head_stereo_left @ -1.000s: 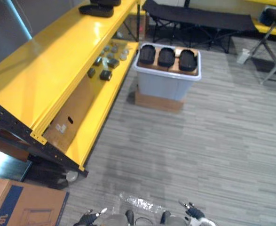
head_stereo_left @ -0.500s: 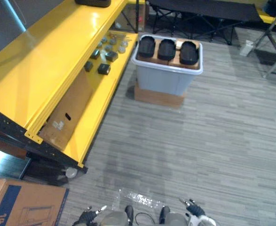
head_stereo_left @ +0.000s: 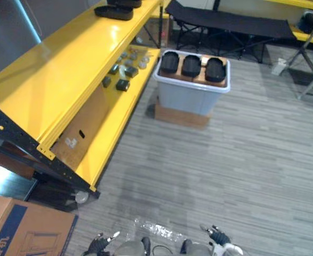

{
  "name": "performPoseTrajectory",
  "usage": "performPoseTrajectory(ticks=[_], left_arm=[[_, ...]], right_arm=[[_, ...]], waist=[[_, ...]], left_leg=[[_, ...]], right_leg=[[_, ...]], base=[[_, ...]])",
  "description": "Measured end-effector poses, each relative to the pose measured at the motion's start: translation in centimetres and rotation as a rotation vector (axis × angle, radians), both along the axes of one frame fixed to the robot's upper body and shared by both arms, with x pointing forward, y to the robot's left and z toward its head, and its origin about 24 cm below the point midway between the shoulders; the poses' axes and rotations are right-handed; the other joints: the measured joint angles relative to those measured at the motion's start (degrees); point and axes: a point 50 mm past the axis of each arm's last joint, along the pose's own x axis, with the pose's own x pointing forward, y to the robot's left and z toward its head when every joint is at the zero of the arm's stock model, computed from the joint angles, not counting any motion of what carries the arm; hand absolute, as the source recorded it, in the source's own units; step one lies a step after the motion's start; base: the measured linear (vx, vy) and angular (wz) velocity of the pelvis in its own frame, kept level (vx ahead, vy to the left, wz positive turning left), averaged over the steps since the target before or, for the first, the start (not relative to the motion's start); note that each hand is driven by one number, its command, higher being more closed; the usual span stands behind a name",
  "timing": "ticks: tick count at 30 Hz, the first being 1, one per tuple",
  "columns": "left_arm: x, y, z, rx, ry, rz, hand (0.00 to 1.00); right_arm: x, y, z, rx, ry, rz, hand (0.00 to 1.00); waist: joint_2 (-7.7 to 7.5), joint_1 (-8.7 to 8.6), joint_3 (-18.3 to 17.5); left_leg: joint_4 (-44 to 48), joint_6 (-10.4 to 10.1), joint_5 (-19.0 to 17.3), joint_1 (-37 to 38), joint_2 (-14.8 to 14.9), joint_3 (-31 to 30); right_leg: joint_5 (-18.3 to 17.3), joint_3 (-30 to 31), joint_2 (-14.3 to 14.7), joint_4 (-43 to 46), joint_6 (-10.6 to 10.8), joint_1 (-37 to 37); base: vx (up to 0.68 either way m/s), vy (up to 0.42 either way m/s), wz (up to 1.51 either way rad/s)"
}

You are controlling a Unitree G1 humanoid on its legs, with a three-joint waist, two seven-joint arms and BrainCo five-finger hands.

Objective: Walk over and take plastic housings, then place them on the shelf

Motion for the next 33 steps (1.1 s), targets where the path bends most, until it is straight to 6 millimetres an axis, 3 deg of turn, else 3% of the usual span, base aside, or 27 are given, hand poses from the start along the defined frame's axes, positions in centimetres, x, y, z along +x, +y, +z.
performPoseTrajectory(ticks=[2, 3, 6, 8, 9, 13, 14, 16, 17, 18, 20, 22, 23, 25, 26, 27, 28, 29, 30, 31, 33], left_arm=[[-1.4, 0.2, -0.3, 0.009, 0.045, -0.002, 0.0], [-1.7, 0.3, -0.3, 0.019, 0.055, -0.01, 0.0], [-1.9, 0.7, -0.4, 0.029, 0.068, 0.0, 0.0], [-0.2, 0.2, -0.2, 0.021, 0.032, -0.01, 0.0], [0.1, 0.1, -0.2, 0.023, 0.026, -0.016, 0.0], [1.3, -0.1, 0.0, 0.022, -0.014, 0.029, 0.0], [1.7, -0.7, 0.0, 0.004, -0.025, 0.052, 0.0], [2.9, -0.8, 0.5, -0.003, -0.073, 0.073, 0.0], [3.4, -1.8, 0.5, -0.044, -0.096, 0.108, 0.0], [3.5, -2.4, 0.4, -0.074, -0.095, 0.137, 0.0], [3.8, -2.1, 0.5, -0.101, -0.099, 0.192, 0.0], [3.8, -2.0, 0.6, -0.13, -0.098, 0.227, 0.0], [4.1, -2.1, 0.8, -0.149, -0.113, 0.228, 0.0], [3.5, -2.0, 0.7, -0.168, -0.116, 0.253, 0.0], [2.4, -1.8, 0.4, -0.154, -0.086, 0.254, 0.0], [-1.1, -1.4, -0.3, -0.129, 0.004, 0.251, 0.0], [-2.7, -1.4, -0.6, -0.12, 0.047, 0.242, 0.0], [-6.3, -1.3, -1.0, -0.104, 0.154, 0.237, 0.0], [-7.4, -1.3, -1.1, -0.1, 0.181, 0.237, 0.0], [-8.7, -1.4, -1.1, -0.095, 0.208, 0.224, 0.0], [-8.1, -1.8, -1.2, -0.107, 0.188, 0.205, 0.0]], right_arm=[[-0.1, -0.3, 0.0, -0.003, 0.004, -0.021, 0.0], [-0.2, -0.5, 0.0, -0.005, 0.003, -0.036, 0.0], [-2.1, -0.9, -0.4, -0.005, 0.053, -0.059, 0.0], [-5.5, -0.8, -1.2, 0.034, 0.149, -0.118, 0.0], [-6.3, -0.7, -1.4, 0.041, 0.172, -0.135, 0.0], [-10.4, 0.7, -2.0, 0.08, 0.303, -0.121, 0.0], [-11.1, 0.3, -1.9, 0.076, 0.319, -0.143, 0.0], [-11.0, 0.0, -1.9, 0.064, 0.317, -0.152, 0.0], [-10.1, -0.7, -1.7, 0.051, 0.285, -0.158, 0.0], [-9.4, -1.0, -1.6, 0.039, 0.253, -0.152, 0.0], [-7.4, -1.8, -1.2, 0.002, 0.163, -0.155, 0.0], [-4.2, -2.8, -0.4, -0.023, 0.025, -0.182, 0.0], [-1.8, -3.7, 0.5, -0.048, -0.064, -0.184, 0.0], [1.0, -4.9, 1.8, -0.095, -0.172, -0.157, 0.0], [2.0, -5.2, 2.5, -0.115, -0.212, -0.133, 0.0], [3.1, -5.5, 3.2, -0.14, -0.252, -0.102, 0.0], [3.4, -5.3, 3.2, -0.147, -0.255, -0.087, 0.0], [4.2, -3.9, 3.2, -0.142, -0.257, -0.027, 0.0], [4.5, -3.3, 3.2, -0.141, -0.263, -0.001, 0.0], [5.5, -2.5, 3.6, -0.143, -0.29, 0.045, 0.0], [6.2, -2.0, 3.7, -0.135, -0.297, 0.067, 0.0]], waist=[[-0.22, 0.33, 0.43], [-0.09, 0.28, 1.31], [-0.09, 0.04, 1.31], [0.15, -0.34, 1.48], [0.28, -0.4, 1.56], [1.55, -1.82, 1.38], [2.49, -2.2, 0.0], [2.71, -2.77, -0.1], [3.2, -3.34, -0.09], [3.71, -3.27, 0.07], [3.9, -3.16, 0.95], [3.67, -2.26, 1.16], [4.22, -1.4, 1.45], [6.03, -0.73, 2.49], [6.41, 0.16, 2.85], [6.85, 2.46, 3.11], [6.88, 3.61, 3.08], [5.4, 5.16, 2.55], [4.49, 5.3, 2.09], [2.72, 5.78, 1.4], [0.43, 5.98, 1.43]], left_leg=[[3.54, 0.34, -2.39, 0.32, 1.25, 0.84], [4.77, 0.53, -3.58, 1.77, 2.35, 0.93], [5.94, -0.41, -5.75, 2.72, 5.17, -0.35], [5.78, -0.73, -7.23, 2.68, 6.05, -2.12], [5.8, -1.12, -7.75, 2.89, 6.36, -2.09], [1.7, -5.44, -10.93, 9.98, 9.77, -2.1], [0.34, -6.78, -10.44, 11.04, 11.55, -2.02], [5.67, -9.52, -8.04, 8.28, 12.28, -1.72], [17.43, -9.49, -4.37, 3.1, 13.29, 0.21], [26.33, -8.96, -3.92, -0.77, 15.49, 2.28], [35.03, -7.65, -4.93, -4.54, 18.31, 4.34], [31.81, -7.36, -5.19, -9.05, 15.92, 4.49], [27.28, -7.32, -5.18, -12.25, 13.18, 5.12], [21.53, -6.99, -3.64, -16.28, 10.24, 5.68], [17.9, -7.05, -1.46, -17.91, 8.43, 5.92], [9.79, -8.37, 3.37, -18.15, 6.52, 5.84], [9.32, -7.0, 7.53, -17.86, 6.81, 6.11], [12.23, -2.74, 7.23, -16.41, 6.59, 7.82], [13.52, -2.32, 5.63, -16.64, 6.45, 8.24], [16.01, 0.27, 2.15, -17.67, 6.07, 8.98], [16.82, 1.02, -0.47, -17.05, 5.28, 9.54]], right_leg=[[-0.16, 0.31, -0.93, 11.27, 0.62, -4.53], [-1.44, 1.29, -0.03, 16.02, 0.01, -7.06], [-3.34, 3.56, 4.73, 8.87, -0.97, -7.19], [-1.72, 4.67, 6.78, 0.97, -1.53, -9.73], [-0.95, 4.78, 7.1, -0.28, -1.74, -10.6], [8.18, 5.53, 9.82, -1.62, -4.87, -10.73], [6.1, 3.79, 10.79, 0.09, -6.72, -10.92], [3.45, 2.94, 10.79, 2.25, -8.31, -11.15], [1.46, 2.44, 10.73, 1.89, -9.12, -9.35], [0.82, 2.27, 11.24, 0.85, -9.82, -6.9], [0.18, 1.04, 11.63, -2.41, -10.78, -0.15], [-0.69, 0.78, 10.44, -5.39, -10.43, 5.17], [-2.53, 0.75, 9.28, -5.92, -8.61, 6.62], [-5.25, 0.71, 8.63, -5.36, -8.35, 8.16], [-6.85, 1.12, 7.95, -4.37, -7.64, 9.13], [-10.41, 3.25, 7.45, -1.71, -6.55, 10.93], [-12.06, 4.75, 7.58, -0.55, -6.0, 11.78], [-14.33, 7.69, 7.01, 0.57, -6.79, 13.29], [-14.77, 8.32, 6.64, 0.49, -7.71, 13.44], [-14.4, 11.12, 6.27, 2.02, -7.29, 12.61], [-12.53, 12.53, 4.66, 12.83, -2.79, 7.73]], base=[[0.05, 0.052, -0.26], [0.13, 0.026, -0.23], [0.14, -0.039, 0.09], [0.27, -0.129, 0.3], [0.31, -0.135, 0.03], [0.39, -0.206, 0.06], [0.5, -0.223, 0.14], [0.48, -0.228, 0.23], [0.55, -0.28, 0.26], [0.46, -0.218, 0.24], [0.48, -0.175, 0.32], [0.44, -0.112, 0.21], [0.23, 0.008, 0.02], [0.27, 0.109, 0.01], [0.38, 0.21, -0.35], [0.36, 0.19, -0.59], [0.46, 0.209, -0.97], [0.42, 0.161, -0.71], [0.56, 0.191, -0.62], [0.52, 0.189, -0.22], [0.49, 0.191, -0.08]])
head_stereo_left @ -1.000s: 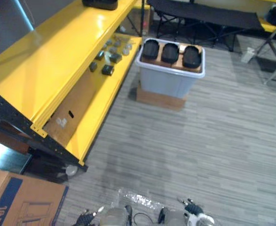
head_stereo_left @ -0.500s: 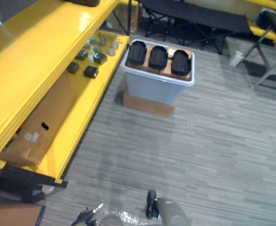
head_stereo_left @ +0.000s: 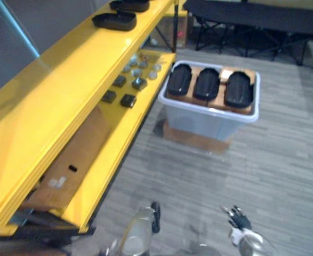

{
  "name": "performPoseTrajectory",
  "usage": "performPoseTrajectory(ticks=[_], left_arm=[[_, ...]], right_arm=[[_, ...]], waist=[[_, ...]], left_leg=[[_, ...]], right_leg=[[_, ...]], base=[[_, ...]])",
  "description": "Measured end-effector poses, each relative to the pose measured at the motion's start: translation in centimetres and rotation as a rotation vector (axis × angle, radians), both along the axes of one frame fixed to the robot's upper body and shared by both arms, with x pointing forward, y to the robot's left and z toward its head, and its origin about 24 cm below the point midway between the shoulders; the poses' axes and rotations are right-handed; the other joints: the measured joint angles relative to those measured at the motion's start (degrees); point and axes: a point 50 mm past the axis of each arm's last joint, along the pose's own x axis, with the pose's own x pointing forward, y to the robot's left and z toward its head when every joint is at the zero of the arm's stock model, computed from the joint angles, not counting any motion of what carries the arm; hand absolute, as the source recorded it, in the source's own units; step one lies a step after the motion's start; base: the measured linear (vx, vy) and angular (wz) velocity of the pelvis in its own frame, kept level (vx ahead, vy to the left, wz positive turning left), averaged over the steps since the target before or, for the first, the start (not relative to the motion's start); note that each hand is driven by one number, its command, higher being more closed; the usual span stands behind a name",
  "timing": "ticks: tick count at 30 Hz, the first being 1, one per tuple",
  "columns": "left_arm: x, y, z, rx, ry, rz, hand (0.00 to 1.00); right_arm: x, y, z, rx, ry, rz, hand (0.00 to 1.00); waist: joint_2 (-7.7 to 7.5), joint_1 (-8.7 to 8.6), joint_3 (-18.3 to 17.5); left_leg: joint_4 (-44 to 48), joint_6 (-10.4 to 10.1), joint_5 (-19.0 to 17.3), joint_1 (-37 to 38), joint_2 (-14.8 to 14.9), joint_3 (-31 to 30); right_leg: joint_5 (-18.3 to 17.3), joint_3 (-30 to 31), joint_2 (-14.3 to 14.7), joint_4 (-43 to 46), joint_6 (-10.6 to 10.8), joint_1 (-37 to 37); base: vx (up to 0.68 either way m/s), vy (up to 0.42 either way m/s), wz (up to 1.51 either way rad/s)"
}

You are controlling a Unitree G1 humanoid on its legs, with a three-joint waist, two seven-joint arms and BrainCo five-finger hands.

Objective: Walk over and take plastic housings, then place them on the shelf

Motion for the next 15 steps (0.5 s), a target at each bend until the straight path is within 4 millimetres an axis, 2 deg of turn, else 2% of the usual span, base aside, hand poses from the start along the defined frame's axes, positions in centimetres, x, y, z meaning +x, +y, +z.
performPoseTrajectory(ticks=[1, 2, 3, 4, 5, 6, 7, 8, 9, 10, 12, 13, 14, 15], left_arm=[[1.1, 0.2, 0.1, 0.007, -0.037, -0.021, 0.0], [1.6, 1.1, 0.3, 0.032, -0.063, -0.024, 0.0], [2.1, 1.4, 0.4, 0.046, -0.085, -0.028, 0.0], [3.7, 2.3, 0.9, 0.087, -0.148, -0.044, 0.0], [6.3, 2.8, 1.6, 0.108, -0.247, -0.058, 0.0], [7.7, 2.8, 2.0, 0.116, -0.296, -0.075, 0.0], [10.0, 2.7, 2.7, 0.127, -0.378, -0.102, 0.0], [11.8, 2.4, 3.3, 0.135, -0.442, -0.138, 0.0], [12.7, 2.2, 3.5, 0.137, -0.47, -0.151, 0.0], [13.8, 1.0, 3.6, 0.114, -0.496, -0.161, 0.0], [15.3, -0.7, 3.8, 0.082, -0.533, -0.148, 0.0], [16.4, -1.6, 4.1, 0.065, -0.549, -0.146, 0.0], [16.7, -1.7, 4.1, 0.056, -0.548, -0.133, 0.0], [17.1, -1.3, 4.4, 0.068, -0.55, -0.128, 0.0]], right_arm=[[-0.2, 0.2, -0.3, 0.006, 0.024, 0.006, 0.0], [-1.1, 0.2, -1.0, 0.011, 0.068, 0.006, 0.0], [-1.9, 0.2, -1.4, 0.013, 0.097, 0.004, 0.0], [-3.1, 0.2, -2.0, 0.023, 0.146, 0.0, 0.0], [-3.7, 0.2, -2.4, 0.032, 0.178, -0.011, 0.0], [-3.9, 0.2, -2.5, 0.036, 0.186, -0.018, 0.0], [-4.1, 0.2, -2.6, 0.044, 0.192, -0.027, 0.0], [-4.8, 0.0, -2.9, 0.053, 0.21, -0.049, 0.0], [-5.4, -0.2, -3.0, 0.056, 0.223, -0.067, 0.0], [-6.3, -0.9, -3.2, 0.059, 0.242, -0.12, 0.0], [-6.4, -1.3, -3.1, 0.062, 0.246, -0.131, 0.0], [-6.9, -1.2, -3.3, 0.069, 0.259, -0.127, 0.0], [-7.7, -1.1, -3.5, 0.078, 0.28, -0.134, 0.0], [-9.1, -0.7, -3.8, 0.084, 0.31, -0.125, 0.0]], waist=[[-0.71, 0.04, 0.13], [-0.74, -0.6, 0.2], [-0.78, -1.13, 0.17], [-0.52, -1.47, 0.05], [-0.1, -1.61, -0.21], [0.28, -1.61, -0.43], [0.6, -1.92, -0.69], [0.25, -3.15, -0.98], [-0.23, -3.71, -1.44], [1.29, -4.29, -2.31], [3.62, -4.24, -2.06], [4.78, -4.69, -1.26], [4.76, -5.06, -1.33], [3.15, -5.3, -2.29]], left_leg=[[0.0, -0.17, -1.8, 2.42, -0.01, -0.06], [-0.31, 0.13, -2.9, 6.29, 0.13, -0.66], [-0.92, 0.09, -3.23, 8.48, 0.36, -0.81], [-3.14, -0.08, -3.27, 11.92, 0.71, -1.0], [-5.34, -0.58, -2.99, 14.33, 1.79, -1.15], [-5.94, -0.92, -2.8, 14.97, 2.5, -1.13], [-6.16, -1.99, -2.69, 15.32, 3.35, -0.99], [-6.22, -2.83, -2.94, 15.92, 3.16, -1.13], [-6.44, -3.29, -3.2, 16.51, 2.98, -1.4], [-8.05, -3.62, -3.38, 17.51, 4.25, -1.93], [-10.24, -4.23, -3.76, 19.31, 6.44, -1.63], [-11.26, -4.77, -4.08, 21.3, 8.02, -1.49], [-10.64, -5.76, -4.72, 22.27, 9.1, -1.52], [-9.31, -7.67, -6.35, 23.12, 9.96, -1.87]], right_leg=[[2.22, -0.48, -1.4, 9.22, 4.36, -3.11], [1.7, -2.5, -2.23, 14.44, 3.44, -3.84], [1.24, -3.93, -2.5, 14.91, 2.76, -3.88], [0.31, -6.57, -2.65, 11.95, 1.24, -4.88], [-0.05, -8.54, -1.58, 5.39, 0.54, -6.91], [0.23, -8.93, -0.76, 1.36, 0.22, -8.13], [3.82, -9.32, 0.45, -8.68, -0.41, -10.77], [16.01, -8.47, 0.92, -16.16, -1.61, -11.85], [19.17, -7.64, 1.03, -17.06, -0.67, -11.81], [19.56, -7.82, 2.28, -18.0, -1.19, -11.58], [19.98, -7.99, 3.64, -12.52, 0.54, -14.47], [16.08, -9.91, 3.38, -10.49, -1.81, -16.83], [16.12, -11.72, 2.48, -13.48, -2.03, -16.39], [19.8, -12.94, 0.68, -18.05, -1.19, -15.61]], base=[[0.47, 0.132, 0.02], [0.48, 0.097, 0.09], [0.5, 0.031, 0.2], [0.56, -0.05, 0.18], [0.45, -0.056, 0.06], [0.44, -0.093, -0.08], [0.25, -0.072, -0.01], [0.4, -0.134, 0.08], [0.31, -0.115, -0.03], [0.34, -0.118, -0.42], [0.18, -0.065, -0.69], [0.1, -0.121, -0.42], [0.17, -0.219, -0.19], [0.24, -0.272, 0.05]])
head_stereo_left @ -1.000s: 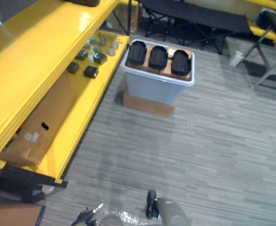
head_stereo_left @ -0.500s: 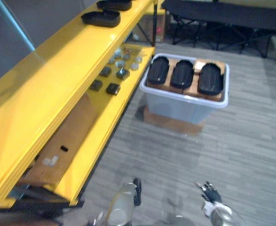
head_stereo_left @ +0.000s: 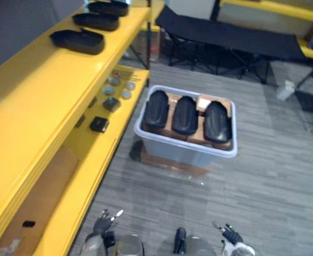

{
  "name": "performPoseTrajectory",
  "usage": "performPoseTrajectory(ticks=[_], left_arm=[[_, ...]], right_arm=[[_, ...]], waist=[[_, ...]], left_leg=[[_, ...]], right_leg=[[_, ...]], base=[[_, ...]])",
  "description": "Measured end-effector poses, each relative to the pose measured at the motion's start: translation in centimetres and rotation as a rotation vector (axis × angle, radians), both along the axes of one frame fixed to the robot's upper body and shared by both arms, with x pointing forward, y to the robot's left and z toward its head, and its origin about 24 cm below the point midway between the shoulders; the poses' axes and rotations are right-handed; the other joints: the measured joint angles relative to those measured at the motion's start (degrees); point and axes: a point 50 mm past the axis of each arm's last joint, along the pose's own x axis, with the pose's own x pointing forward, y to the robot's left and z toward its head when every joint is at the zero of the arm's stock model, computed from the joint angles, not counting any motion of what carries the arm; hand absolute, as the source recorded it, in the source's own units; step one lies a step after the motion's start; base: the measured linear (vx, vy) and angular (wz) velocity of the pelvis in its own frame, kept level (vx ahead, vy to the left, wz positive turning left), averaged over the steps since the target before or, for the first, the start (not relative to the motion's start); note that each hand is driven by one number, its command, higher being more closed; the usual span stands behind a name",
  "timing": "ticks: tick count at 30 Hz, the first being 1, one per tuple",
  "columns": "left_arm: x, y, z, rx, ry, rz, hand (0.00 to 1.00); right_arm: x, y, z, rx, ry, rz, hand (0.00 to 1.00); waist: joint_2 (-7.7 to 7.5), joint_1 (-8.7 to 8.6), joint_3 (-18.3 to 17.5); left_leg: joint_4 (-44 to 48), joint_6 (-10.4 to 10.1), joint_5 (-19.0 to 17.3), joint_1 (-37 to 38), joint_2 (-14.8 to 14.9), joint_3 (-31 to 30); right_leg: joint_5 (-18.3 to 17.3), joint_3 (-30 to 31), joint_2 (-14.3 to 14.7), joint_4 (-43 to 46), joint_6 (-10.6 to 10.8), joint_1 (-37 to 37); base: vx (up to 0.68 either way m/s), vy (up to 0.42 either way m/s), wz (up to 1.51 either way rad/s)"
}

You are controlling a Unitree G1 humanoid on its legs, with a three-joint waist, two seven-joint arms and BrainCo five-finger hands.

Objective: Walk over and take plastic housings, then place them on the shelf

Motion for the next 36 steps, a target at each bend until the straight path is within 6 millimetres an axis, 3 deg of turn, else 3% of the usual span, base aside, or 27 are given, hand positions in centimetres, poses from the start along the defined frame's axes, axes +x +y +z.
performPoseTrajectory(ticks=[1, 2, 4, 6, 8, 10, 12, 13, 16, 17, 19, 22, 30, 33, 36], left_arm=[[0.1, 0.3, 0.1, 0.008, -0.001, 0.001, 0.0], [0.1, 0.7, 0.0, 0.015, 0.032, 0.002, 0.0], [0.0, 0.3, -0.3, 0.001, 0.059, -0.003, 0.0], [-0.5, -0.6, -0.9, -0.028, 0.104, -0.001, 0.0], [-2.3, -1.0, -1.8, -0.058, 0.166, 0.028, 0.0], [-2.9, -0.6, -1.9, -0.051, 0.169, 0.057, 0.0], [-3.2, -0.8, -2.0, -0.053, 0.16, 0.051, 0.0], [-3.3, -1.0, -2.0, -0.056, 0.147, 0.04, 0.0], [-3.0, -1.4, -1.9, -0.055, 0.133, -0.009, 0.0], [-3.2, -1.4, -1.9, -0.058, 0.133, -0.016, 0.0], [-3.3, -0.9, -1.7, -0.033, 0.122, -0.041, 0.0], [-2.6, -0.4, -1.2, 0.017, 0.096, -0.094, 0.0], [-0.9, -1.4, -0.7, 0.013, 0.057, -0.149, 0.0], [-0.8, -1.7, -0.7, 0.002, 0.055, -0.149, 0.0], [-0.8, -1.6, -0.7, 0.029, 0.065, -0.198, 0.0]], right_arm=[[-0.8, 0.5, -0.2, 0.01, 0.015, -0.004, 0.0], [-2.0, 0.9, -0.5, 0.026, 0.04, -0.027, 0.0], [-2.4, 1.3, -0.6, 0.045, 0.041, -0.046, 0.0], [-2.3, 1.3, -0.6, 0.054, 0.037, -0.05, 0.0], [-1.9, 1.2, -0.6, 0.054, 0.035, -0.042, 0.0], [-1.8, 0.7, -0.6, 0.041, 0.044, -0.031, 0.0], [-1.3, 0.0, -0.3, 0.019, 0.03, -0.034, 0.0], [-0.7, -0.7, -0.1, 0.002, 0.011, -0.055, 0.0], [0.6, -1.0, 0.3, -0.01, -0.028, -0.071, 0.0], [0.8, -1.3, 0.4, -0.015, -0.036, -0.085, 0.0], [1.0, -0.3, 0.2, 0.0, -0.041, -0.082, 0.0], [1.9, -0.2, 0.6, -0.001, -0.086, -0.098, 0.0], [2.6, 0.9, 0.8, 0.076, -0.133, -0.026, 0.0], [3.4, 1.8, 1.0, 0.043, -0.158, 0.152, 0.0], [6.6, 4.9, 2.8, 0.016, -0.334, 0.596, 0.0]], waist=[[-1.54, -0.12, -0.67], [-0.83, -0.54, -0.74], [-0.71, -0.86, -1.16], [-2.08, -0.69, -1.62], [-1.69, -0.72, -1.42], [-0.93, -0.63, -0.58], [1.06, -0.65, -0.37], [1.72, -0.75, -0.34], [1.94, -0.66, -0.16], [2.21, 0.32, 0.45], [0.64, 1.6, 0.98], [-1.1, 1.84, 2.08], [-1.25, 1.5, 2.15], [-1.24, 1.5, 2.15], [-1.26, 1.72, 2.16]], left_leg=[[0.81, -1.01, -1.29, 0.47, 0.05, -0.18], [2.72, -3.46, -4.08, 1.17, 4.38, -1.34], [0.0, -4.27, -3.51, 2.13, 5.94, -2.0], [-0.02, -4.35, -0.37, 1.33, 5.37, -2.21], [10.4, -2.81, 6.38, -3.86, 5.61, -3.93], [20.65, -2.21, 11.93, -8.94, 6.6, -5.46], [21.89, -2.35, 11.14, -11.42, 6.81, -4.91], [18.18, -2.88, 10.58, -12.62, 5.57, -3.82], [-2.49, -3.81, 10.99, -13.26, -1.95, -1.69], [-8.22, -1.05, 14.86, -11.7, -3.97, -2.11], [-11.1, -1.2, 14.89, -9.27, -5.38, -0.01], [-9.69, 0.25, 14.03, -9.5, -6.1, 1.28], [-8.79, 0.99, 12.9, -8.7, -8.05, -0.79], [-8.99, 1.0, 12.91, -8.89, -8.69, -3.06], [-9.98, 1.06, 12.98, -9.72, -9.68, -6.92]], right_leg=[[4.28, -0.06, -1.28, -2.04, 0.67, 0.39], [6.25, -2.26, 0.81, 0.06, -0.16, 0.66], [2.37, -3.31, 2.44, 0.63, -1.4, 0.57], [0.11, -3.41, 2.12, 2.3, -2.17, -0.88], [-0.5, -3.59, 2.29, -0.09, -2.89, 1.88], [-0.79, -4.09, 2.61, -3.18, -3.09, 5.87], [-0.64, -4.31, 3.02, -5.93, -2.9, 9.3], [-0.39, -4.5, 2.69, -7.25, -2.5, 10.32], [-0.28, -4.0, 0.62, -8.71, -1.3, 11.03], [-0.58, -2.77, 0.56, -8.34, -0.4, 11.04], [-0.1, -1.02, -0.37, -8.88, 1.17, 11.48], [0.29, -0.03, -1.27, -8.81, 1.57, 11.36], [0.28, -1.35, -2.27, -10.89, 1.7, 14.24], [0.24, -2.02, -2.16, -10.99, 1.74, 14.66], [0.21, -3.75, -2.03, -12.24, 1.84, 15.05]], base=[[0.25, -0.312, 0.07], [0.2, -0.302, 0.07], [0.16, -0.271, 0.1], [0.14, -0.201, 0.05], [0.15, -0.225, 0.1], [0.16, -0.17, 0.18], [0.2, -0.119, 0.05], [0.15, -0.025, 0.01], [0.16, 0.096, -0.04], [0.17, 0.138, -0.31], [0.17, 0.083, -0.34], [0.23, 0.118, -0.15], [0.11, 0.044, 0.08], [0.0, 0.004, 0.21], [-0.04, -0.004, 0.31]])
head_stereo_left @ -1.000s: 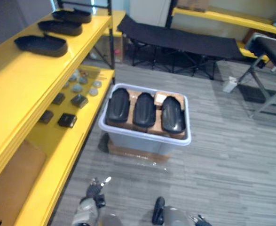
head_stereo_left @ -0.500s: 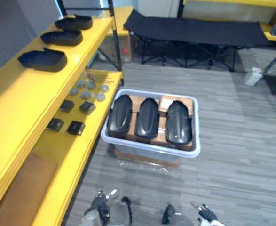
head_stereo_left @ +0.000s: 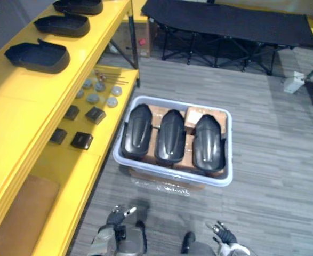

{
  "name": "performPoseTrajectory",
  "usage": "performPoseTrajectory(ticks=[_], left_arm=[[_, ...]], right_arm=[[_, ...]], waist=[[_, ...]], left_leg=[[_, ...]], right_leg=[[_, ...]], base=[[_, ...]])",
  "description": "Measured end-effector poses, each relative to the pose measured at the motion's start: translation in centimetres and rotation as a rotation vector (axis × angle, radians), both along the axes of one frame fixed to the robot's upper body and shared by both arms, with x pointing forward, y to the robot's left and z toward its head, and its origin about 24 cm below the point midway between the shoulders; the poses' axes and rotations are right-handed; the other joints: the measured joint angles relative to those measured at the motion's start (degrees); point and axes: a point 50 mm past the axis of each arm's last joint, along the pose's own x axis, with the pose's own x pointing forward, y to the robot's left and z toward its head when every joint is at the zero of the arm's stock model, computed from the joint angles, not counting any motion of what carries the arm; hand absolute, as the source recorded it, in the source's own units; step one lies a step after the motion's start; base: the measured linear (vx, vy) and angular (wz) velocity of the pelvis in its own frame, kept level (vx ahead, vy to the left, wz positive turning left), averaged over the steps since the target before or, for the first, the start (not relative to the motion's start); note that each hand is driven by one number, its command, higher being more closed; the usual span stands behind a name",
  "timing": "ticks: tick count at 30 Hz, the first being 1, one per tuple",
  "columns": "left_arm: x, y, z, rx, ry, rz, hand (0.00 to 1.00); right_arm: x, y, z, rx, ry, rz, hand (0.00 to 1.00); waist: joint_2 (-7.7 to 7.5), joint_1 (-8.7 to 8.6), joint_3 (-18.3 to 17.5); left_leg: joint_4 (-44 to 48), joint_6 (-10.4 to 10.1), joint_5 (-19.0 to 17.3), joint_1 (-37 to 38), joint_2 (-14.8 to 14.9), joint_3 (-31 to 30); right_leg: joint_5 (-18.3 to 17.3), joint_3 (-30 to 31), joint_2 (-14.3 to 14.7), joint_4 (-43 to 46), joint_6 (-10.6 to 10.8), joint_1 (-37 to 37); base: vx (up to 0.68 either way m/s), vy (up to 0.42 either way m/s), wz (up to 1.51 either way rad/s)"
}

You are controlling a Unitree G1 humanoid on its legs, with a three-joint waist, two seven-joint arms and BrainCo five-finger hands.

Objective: Walk over and take plastic housings, then place them on the shelf

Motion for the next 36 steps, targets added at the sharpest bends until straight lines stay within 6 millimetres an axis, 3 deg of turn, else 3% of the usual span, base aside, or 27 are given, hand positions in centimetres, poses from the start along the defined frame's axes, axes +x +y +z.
performPoseTrajectory(ticks=[2, 3, 4, 7, 8, 10, 11, 12, 13, 14, 16, 17, 20, 21, 23, 25, 26, 33, 36], left_arm=[[-0.2, 0.3, -0.1, 0.026, 0.011, -0.02, 0.0], [-0.3, 0.4, -0.2, 0.037, 0.016, -0.028, 0.0], [-0.4, 0.8, -0.2, 0.053, 0.021, -0.036, 0.0], [0.2, 1.4, 0.3, 0.098, -0.01, -0.068, 0.0], [0.3, 1.6, 0.5, 0.103, -0.018, -0.07, 0.0], [0.3, 1.9, 0.6, 0.112, -0.032, -0.068, 0.0], [0.1, 2.4, 0.6, 0.127, -0.031, -0.066, 0.0], [0.0, 2.7, 0.6, 0.14, -0.029, -0.068, 0.0], [-0.2, 3.1, 0.6, 0.167, -0.028, -0.076, 0.0], [-0.9, 3.9, 0.5, 0.198, -0.019, -0.065, 0.0], [-2.7, 4.4, -0.1, 0.209, 0.028, -0.054, 0.0], [-4.1, 4.6, -0.5, 0.209, 0.068, -0.048, 0.0], [-6.3, 5.1, -1.0, 0.207, 0.118, -0.011, 0.0], [-6.5, 5.2, -1.1, 0.207, 0.122, -0.008, 0.0], [-6.8, 5.2, -1.1, 0.208, 0.125, -0.002, 0.0], [-6.8, 5.3, -1.1, 0.209, 0.122, -0.001, 0.0], [-7.2, 5.8, -1.0, 0.213, 0.123, 0.033, 0.0], [-7.2, 5.8, -1.0, 0.208, 0.116, 0.046, 0.0], [-7.0, 5.8, -0.7, 0.169, 0.071, 0.138, 0.0]], right_arm=[[3.2, 4.3, 3.3, 0.036, -0.24, 0.374, 0.0], [3.9, 5.6, 4.4, 0.055, -0.305, 0.459, 0.0], [4.9, 8.2, 6.5, 0.096, -0.414, 0.602, 0.0], [7.4, 12.7, 11.7, 0.178, -0.65, 0.8, 0.0], [8.2, 13.4, 13.6, 0.221, -0.722, 0.783, 0.0], [9.5, 13.3, 15.9, 0.269, -0.816, 0.679, 0.0], [10.8, 12.5, 18.5, 0.309, -0.916, 0.531, 0.0], [11.4, 11.9, 19.5, 0.326, -0.955, 0.453, 0.0], [12.0, 10.7, 20.7, 0.343, -1.005, 0.331, 0.0], [12.8, 8.2, 22.0, 0.344, -1.058, 0.133, 0.0], [13.3, 5.7, 22.2, 0.317, -1.074, -0.038, 0.0], [13.2, 3.4, 21.8, 0.282, -1.07, -0.169, 0.0], [11.4, -2.5, 19.2, 0.15, -0.988, -0.455, 0.0], [10.9, -3.5, 18.5, 0.128, -0.96, -0.504, 0.0], [9.2, -6.7, 15.7, 0.069, -0.846, -0.651, 0.0], [8.0, -8.5, 13.6, 0.024, -0.757, -0.733, 0.0], [5.5, -11.8, 9.3, 0.086, -0.568, -0.931, 0.0], [5.6, -11.6, 9.4, 0.092, -0.574, -0.93, 0.0], [6.2, -10.6, 10.6, 0.132, -0.641, -0.908, 0.0]], waist=[[-0.08, 0.93, 0.0], [-0.15, 1.15, 0.04], [-0.41, 1.91, 0.09], [-1.93, 4.34, 0.03], [-2.55, 5.13, -0.16], [-3.34, 5.85, -0.6], [-3.82, 5.8, -0.89], [-4.01, 5.62, -1.01], [-4.28, 5.38, -1.18], [-4.58, 5.15, -1.37], [-4.73, 4.92, -1.48], [-4.73, 4.33, -1.48], [-4.71, 3.14, -1.48], [-4.71, 2.8, -1.48], [-4.59, 2.03, -1.54], [-4.52, 1.45, -1.56], [-5.21, 0.64, -1.67], [-5.13, 0.72, -1.59], [-4.83, 0.77, -1.42]], left_leg=[[-0.94, 0.18, 1.08, -0.9, -0.71, -2.93], [-1.21, 0.13, 1.42, -1.07, -0.83, -3.53], [-2.04, 0.06, 2.16, -1.22, -1.11, -4.89], [-3.29, -0.08, 3.76, -1.81, -1.47, -7.39], [-3.47, -0.01, 4.09, -1.8, -1.48, -7.93], [-3.25, 0.03, 4.13, -1.8, -1.59, -7.92], [-2.82, 0.03, 4.12, -1.76, -1.71, -7.8], [-2.71, 0.03, 4.1, -1.72, -1.73, -7.68], [-2.66, 0.03, 4.1, -1.62, -1.76, -7.46], [-2.65, 0.05, 4.07, -1.2, -1.69, -6.81], [-2.59, 0.26, 3.78, -0.31, -1.44, -5.49], [-2.6, 0.39, 3.63, 0.14, -1.36, -4.87], [-2.47, 0.42, 3.4, 0.33, -1.18, -4.22], [-2.41, 0.43, 3.41, 0.34, -1.1, -4.13], [-1.83, 0.34, 3.22, 0.3, -0.7, -2.89], [-1.52, 0.23, 3.01, 0.27, -0.35, -2.29], [-0.55, 1.03, 2.02, 0.0, -1.48, -2.17], [-0.38, 1.04, 2.02, -1.2, -1.99, -2.96], [0.43, 1.31, 1.98, -3.86, -2.21, -3.77]], right_leg=[[0.14, -1.92, 0.03, -0.52, 0.24, 0.07], [0.14, -2.64, 0.03, -0.54, 0.24, 0.13], [0.13, -3.59, 0.09, -0.54, 0.23, 0.2], [0.14, -5.76, 0.23, -0.64, 0.22, 0.31], [0.15, -5.83, 0.2, -0.62, 0.21, 0.48], [0.3, -5.74, 0.11, -0.63, 0.32, 0.56], [0.49, -5.6, -0.01, -0.65, 0.41, 0.81], [0.56, -5.5, -0.06, -0.66, 0.44, 0.85], [0.7, -5.28, -0.14, -0.67, 0.43, 0.85], [0.91, -4.43, -0.21, -0.65, 0.36, 0.84], [1.06, -3.02, -0.24, -0.63, 0.28, 0.96], [1.07, -2.37, -0.3, -0.57, 0.2, 1.09], [0.96, -1.63, -0.3, -0.55, 0.05, 1.0], [0.95, -1.5, -0.24, -0.54, 0.02, 0.97], [0.96, -0.17, 0.05, -0.4, -0.01, 0.32], [0.98, 0.63, 0.19, -0.29, -0.02, 0.12], [0.67, 0.71, -0.89, -0.09, 0.39, 0.24], [0.52, -0.15, -1.36, 0.08, 0.49, -0.18], [0.35, -0.66, -1.63, 1.11, 0.74, -2.5]], base=[[-0.09, -0.018, 0.43], [-0.1, -0.029, 0.56], [-0.09, -0.029, 0.48], [-0.08, -0.026, 0.44], [-0.07, -0.011, 0.3], [-0.06, 0.025, 0.07], [-0.05, 0.046, -0.03], [-0.05, 0.055, -0.05], [-0.05, 0.057, -0.16], [-0.06, 0.07, -0.29], [-0.04, 0.056, -0.35], [-0.03, 0.046, -0.26], [-0.04, 0.03, -0.12], [-0.04, 0.014, -0.11], [-0.04, 0.018, -0.28], [-0.02, 0.015, -0.23], [0.0, 0.005, -0.07], [0.0, 0.003, 0.06], [-0.03, 0.032, 0.14]])
